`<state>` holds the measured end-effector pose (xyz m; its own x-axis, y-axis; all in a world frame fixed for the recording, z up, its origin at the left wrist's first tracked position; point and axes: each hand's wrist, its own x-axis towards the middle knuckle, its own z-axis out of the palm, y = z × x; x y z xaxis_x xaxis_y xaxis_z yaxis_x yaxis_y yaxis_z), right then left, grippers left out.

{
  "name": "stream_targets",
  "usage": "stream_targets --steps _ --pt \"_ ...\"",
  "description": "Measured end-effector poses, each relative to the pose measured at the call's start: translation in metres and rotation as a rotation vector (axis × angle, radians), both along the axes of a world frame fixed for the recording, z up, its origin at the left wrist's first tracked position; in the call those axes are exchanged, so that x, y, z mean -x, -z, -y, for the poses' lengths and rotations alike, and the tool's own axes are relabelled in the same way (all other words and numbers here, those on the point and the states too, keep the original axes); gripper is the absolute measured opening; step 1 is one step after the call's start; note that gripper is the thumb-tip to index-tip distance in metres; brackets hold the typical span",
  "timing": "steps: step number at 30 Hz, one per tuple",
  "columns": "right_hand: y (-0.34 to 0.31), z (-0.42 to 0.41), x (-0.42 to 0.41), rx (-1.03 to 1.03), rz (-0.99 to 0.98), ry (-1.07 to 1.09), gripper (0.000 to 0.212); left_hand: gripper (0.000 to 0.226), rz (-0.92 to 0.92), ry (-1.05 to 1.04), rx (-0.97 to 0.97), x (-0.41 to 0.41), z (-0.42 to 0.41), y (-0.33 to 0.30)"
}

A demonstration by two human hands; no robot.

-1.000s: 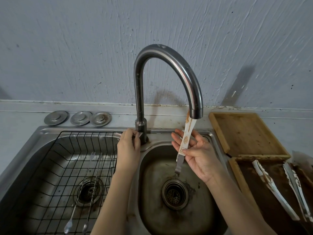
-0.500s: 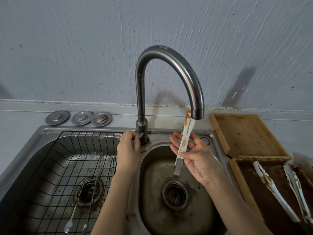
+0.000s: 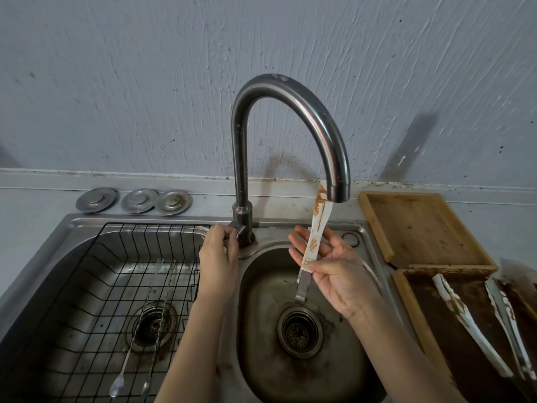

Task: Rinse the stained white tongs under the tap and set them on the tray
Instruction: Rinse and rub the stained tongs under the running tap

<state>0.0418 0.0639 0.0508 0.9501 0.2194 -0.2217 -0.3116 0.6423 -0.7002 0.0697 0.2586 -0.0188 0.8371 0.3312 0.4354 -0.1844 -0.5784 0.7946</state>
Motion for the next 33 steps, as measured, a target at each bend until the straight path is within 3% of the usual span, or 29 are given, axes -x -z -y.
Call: stream_targets --steps 33 --pt "0.0089 0.0048 -0.0007 -0.044 0.017 -0.003 0.070 0.015 0.077 -0.031 0.049 0.0029 0.0000 0.0095"
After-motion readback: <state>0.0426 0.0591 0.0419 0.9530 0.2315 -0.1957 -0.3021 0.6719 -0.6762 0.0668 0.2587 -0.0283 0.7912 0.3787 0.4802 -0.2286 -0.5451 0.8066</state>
